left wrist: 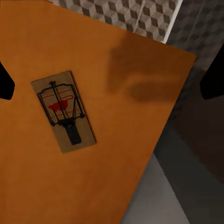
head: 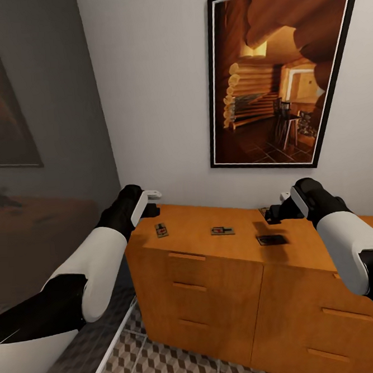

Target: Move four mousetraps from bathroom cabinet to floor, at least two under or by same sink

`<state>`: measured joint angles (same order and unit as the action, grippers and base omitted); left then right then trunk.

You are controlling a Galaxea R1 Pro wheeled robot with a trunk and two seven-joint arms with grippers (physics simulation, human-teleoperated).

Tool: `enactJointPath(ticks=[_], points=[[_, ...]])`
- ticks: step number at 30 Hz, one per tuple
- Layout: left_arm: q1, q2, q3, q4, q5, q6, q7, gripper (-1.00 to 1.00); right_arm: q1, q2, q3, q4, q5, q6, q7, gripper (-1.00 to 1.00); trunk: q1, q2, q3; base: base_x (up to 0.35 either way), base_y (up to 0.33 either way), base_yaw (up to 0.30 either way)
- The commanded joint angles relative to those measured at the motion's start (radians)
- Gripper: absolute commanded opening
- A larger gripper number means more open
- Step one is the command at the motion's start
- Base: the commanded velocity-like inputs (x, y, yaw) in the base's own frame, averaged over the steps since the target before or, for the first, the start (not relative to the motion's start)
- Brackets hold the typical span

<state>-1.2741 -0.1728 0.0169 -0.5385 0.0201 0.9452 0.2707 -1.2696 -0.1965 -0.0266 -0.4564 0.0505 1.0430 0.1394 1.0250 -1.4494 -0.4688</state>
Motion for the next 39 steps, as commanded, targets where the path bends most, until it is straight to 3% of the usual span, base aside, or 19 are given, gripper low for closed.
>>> enactJointPath(ticks=[1,8,17,25,29,34,39], points=[[-0.001,-0.001,0.002,-0.001,0.002,0.003,0.004,1.0,-0.001,0.0,-0.003,-0.001,0.003,0.004,0.002,-1.0,0.0,-0.001,-0.001,0.0,0.0,0.026],[-0.001,-0.001,0.002,0.0,0.01,0.003,0.004,1.0,0.0,-0.003,-0.004,-0.001,0.002,0.004,0.001,-1.0,0.0,-0.001,-0.001,0.0,0.0,0.01],[-0.001,-0.002,0.001,0.006,0.094,0.003,0.005,1.0,-0.001,-0.002,-0.004,-0.001,0.001,0.004,-0.001,-1.0,0.0,-0.001,-0.001,0.0,0.0,0.001],[-0.001,-0.002,-0.001,0.031,0.107,0.002,0.01,1.0,-0.001,-0.001,-0.004,-0.001,0.002,0.004,-0.002,-1.0,0.0,-0.001,-0.001,0.0,0.0,0.0],[-0.001,-0.002,-0.002,0.036,0.109,0.002,0.045,1.0,-0.001,-0.001,-0.004,-0.001,0.003,0.004,-0.007,-1.0,0.0,-0.001,-0.001,0.0,0.0,0.0],[-0.001,-0.002,-0.003,0.038,0.112,0.001,0.136,1.0,-0.001,0.0,-0.004,0.0,0.002,0.004,-0.039,-1.0,0.0,-0.001,-0.001,0.0,0.0,0.0],[-0.001,-0.002,-0.002,0.038,0.118,0.001,0.168,1.0,-0.001,0.001,-0.004,0.001,0.001,0.004,-0.054,-1.0,0.0,-0.001,-0.001,0.0,0.0,0.0]])
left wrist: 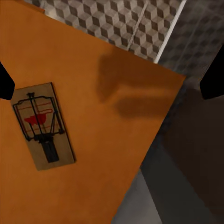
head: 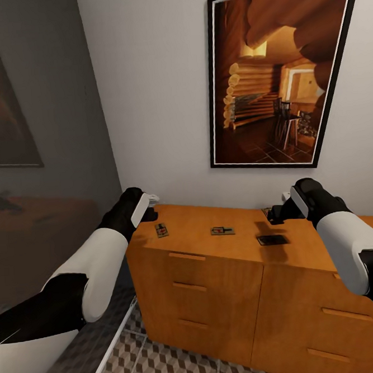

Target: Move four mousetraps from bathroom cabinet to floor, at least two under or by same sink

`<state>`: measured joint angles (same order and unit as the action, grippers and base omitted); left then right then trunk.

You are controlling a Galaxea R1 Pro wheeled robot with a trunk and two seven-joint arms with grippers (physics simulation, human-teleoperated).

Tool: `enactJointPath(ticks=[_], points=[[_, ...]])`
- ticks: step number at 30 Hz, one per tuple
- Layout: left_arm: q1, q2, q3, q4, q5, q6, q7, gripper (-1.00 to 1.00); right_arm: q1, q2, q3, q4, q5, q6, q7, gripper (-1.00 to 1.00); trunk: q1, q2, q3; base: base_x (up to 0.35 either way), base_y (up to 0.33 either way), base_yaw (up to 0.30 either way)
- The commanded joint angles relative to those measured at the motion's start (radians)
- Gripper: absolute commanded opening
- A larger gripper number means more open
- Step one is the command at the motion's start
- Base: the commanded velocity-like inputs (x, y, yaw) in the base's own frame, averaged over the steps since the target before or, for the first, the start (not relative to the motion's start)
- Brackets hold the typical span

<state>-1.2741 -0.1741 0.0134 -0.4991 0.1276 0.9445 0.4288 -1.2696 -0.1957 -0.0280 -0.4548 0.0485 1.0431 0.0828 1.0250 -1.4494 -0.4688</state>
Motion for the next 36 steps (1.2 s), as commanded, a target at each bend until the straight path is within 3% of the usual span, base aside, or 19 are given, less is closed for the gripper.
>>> enactJointPath(ticks=[1,6,12,36], points=[[-0.001,0.0,0.001,-0.001,0.013,0.002,0.012,1.0,-0.001,0.0,-0.003,-0.001,0.003,0.004,0.001,-1.0,0.0,-0.001,-0.001,0.0,0.0,0.0],[-0.001,0.0,0.002,0.0,0.038,-0.001,0.018,1.0,-0.001,0.0,-0.003,0.002,0.002,0.004,-0.002,-1.0,0.0,-0.001,-0.001,0.0,0.0,0.0],[-0.001,0.0,0.001,0.009,0.066,-0.053,0.02,1.0,-0.001,-0.002,-0.003,0.004,0.003,0.004,-0.003,-1.0,0.0,-0.001,-0.001,0.0,0.0,0.0],[-0.001,0.0,0.0,0.04,0.084,-0.082,0.021,1.0,-0.001,-0.002,-0.003,0.011,0.002,0.004,-0.003,-1.0,0.0,-0.001,-0.001,0.0,-0.032,0.0]])
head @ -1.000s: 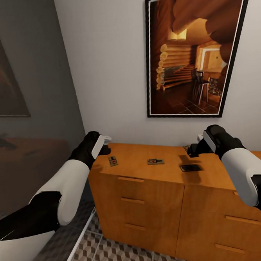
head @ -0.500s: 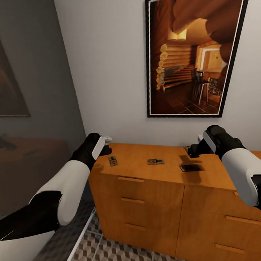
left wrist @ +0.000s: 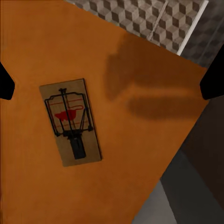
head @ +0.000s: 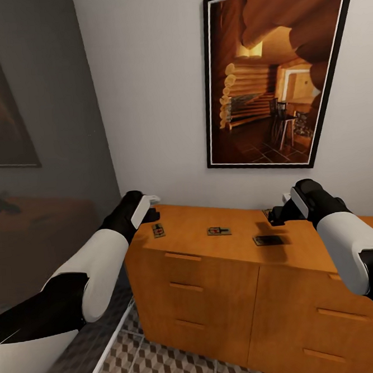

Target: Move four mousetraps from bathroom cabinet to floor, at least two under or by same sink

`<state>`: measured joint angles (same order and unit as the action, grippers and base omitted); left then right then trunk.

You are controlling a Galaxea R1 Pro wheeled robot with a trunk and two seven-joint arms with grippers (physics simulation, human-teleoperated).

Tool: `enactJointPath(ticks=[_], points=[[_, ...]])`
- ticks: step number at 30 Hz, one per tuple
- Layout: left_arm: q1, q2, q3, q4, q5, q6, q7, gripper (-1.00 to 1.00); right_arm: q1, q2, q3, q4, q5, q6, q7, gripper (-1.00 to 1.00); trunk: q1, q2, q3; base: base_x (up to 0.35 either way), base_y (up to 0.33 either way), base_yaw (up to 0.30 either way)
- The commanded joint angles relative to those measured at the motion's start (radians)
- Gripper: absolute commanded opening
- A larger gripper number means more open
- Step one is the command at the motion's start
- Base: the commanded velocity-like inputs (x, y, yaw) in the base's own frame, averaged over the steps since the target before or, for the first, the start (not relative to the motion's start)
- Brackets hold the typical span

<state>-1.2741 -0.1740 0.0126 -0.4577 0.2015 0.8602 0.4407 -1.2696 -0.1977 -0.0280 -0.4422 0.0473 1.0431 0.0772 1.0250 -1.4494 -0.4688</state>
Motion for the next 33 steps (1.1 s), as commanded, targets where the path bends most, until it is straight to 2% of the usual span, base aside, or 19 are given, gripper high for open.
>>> enactJointPath(ticks=[1,22,33], points=[[-0.001,-0.001,0.001,-0.001,0.012,0.002,0.009,1.0,0.0,0.0,-0.003,-0.001,0.003,0.004,0.003,-1.0,0.0,-0.001,-0.001,0.0,-0.087,0.0],[-0.001,-0.001,0.001,-0.001,0.021,0.002,0.01,1.0,0.0,0.0,-0.003,0.0,0.003,0.004,0.003,-1.0,0.0,-0.001,-0.001,0.0,-0.017,0.0],[-0.001,-0.001,0.001,-0.001,0.021,0.002,0.01,1.0,-0.001,0.0,-0.003,0.0,0.003,0.004,0.002,-1.0,0.0,-0.001,-0.001,0.0,-0.084,0.0]])
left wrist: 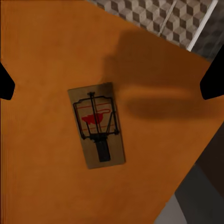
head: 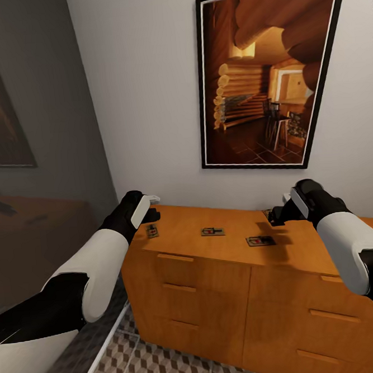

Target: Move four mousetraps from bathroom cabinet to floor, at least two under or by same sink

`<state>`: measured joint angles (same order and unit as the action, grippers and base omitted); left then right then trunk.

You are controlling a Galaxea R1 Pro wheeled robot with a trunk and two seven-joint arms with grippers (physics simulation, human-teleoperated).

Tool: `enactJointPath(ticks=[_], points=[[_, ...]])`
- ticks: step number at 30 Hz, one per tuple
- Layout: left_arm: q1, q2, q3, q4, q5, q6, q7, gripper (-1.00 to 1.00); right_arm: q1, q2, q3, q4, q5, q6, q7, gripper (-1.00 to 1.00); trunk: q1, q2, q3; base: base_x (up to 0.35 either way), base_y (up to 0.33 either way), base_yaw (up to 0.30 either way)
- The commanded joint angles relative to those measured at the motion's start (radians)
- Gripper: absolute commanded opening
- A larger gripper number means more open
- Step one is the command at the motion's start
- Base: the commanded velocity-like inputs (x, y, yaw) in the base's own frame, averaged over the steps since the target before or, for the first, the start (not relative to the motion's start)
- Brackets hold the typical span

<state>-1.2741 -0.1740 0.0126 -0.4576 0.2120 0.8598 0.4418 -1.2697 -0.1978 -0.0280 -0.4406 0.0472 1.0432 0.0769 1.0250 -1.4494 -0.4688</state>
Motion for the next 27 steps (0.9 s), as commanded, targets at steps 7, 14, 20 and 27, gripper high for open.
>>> enactJointPath(ticks=[7,14,20,27], points=[[-0.001,-0.001,0.001,-0.001,0.01,0.001,0.009,1.0,0.0,0.0,-0.003,-0.001,0.003,0.004,0.003,-1.0,0.0,-0.001,-0.001,0.0,-0.081,0.0],[-0.001,-0.001,0.001,-0.001,0.011,0.001,0.009,1.0,0.0,0.0,-0.003,-0.001,0.003,0.004,0.003,-1.0,0.0,-0.001,-0.001,0.001,-0.013,0.0],[-0.001,-0.001,0.001,0.002,0.011,0.001,0.011,1.0,0.0,0.0,-0.003,-0.001,0.003,0.004,0.002,-1.0,0.0,-0.001,-0.001,0.158,-0.002,0.0],[-0.001,-0.001,0.001,0.004,0.011,0.001,0.012,1.0,0.0,0.0,-0.003,0.0,0.003,0.004,0.001,-1.0,0.0,-0.001,-0.001,0.204,0.0,0.0]])
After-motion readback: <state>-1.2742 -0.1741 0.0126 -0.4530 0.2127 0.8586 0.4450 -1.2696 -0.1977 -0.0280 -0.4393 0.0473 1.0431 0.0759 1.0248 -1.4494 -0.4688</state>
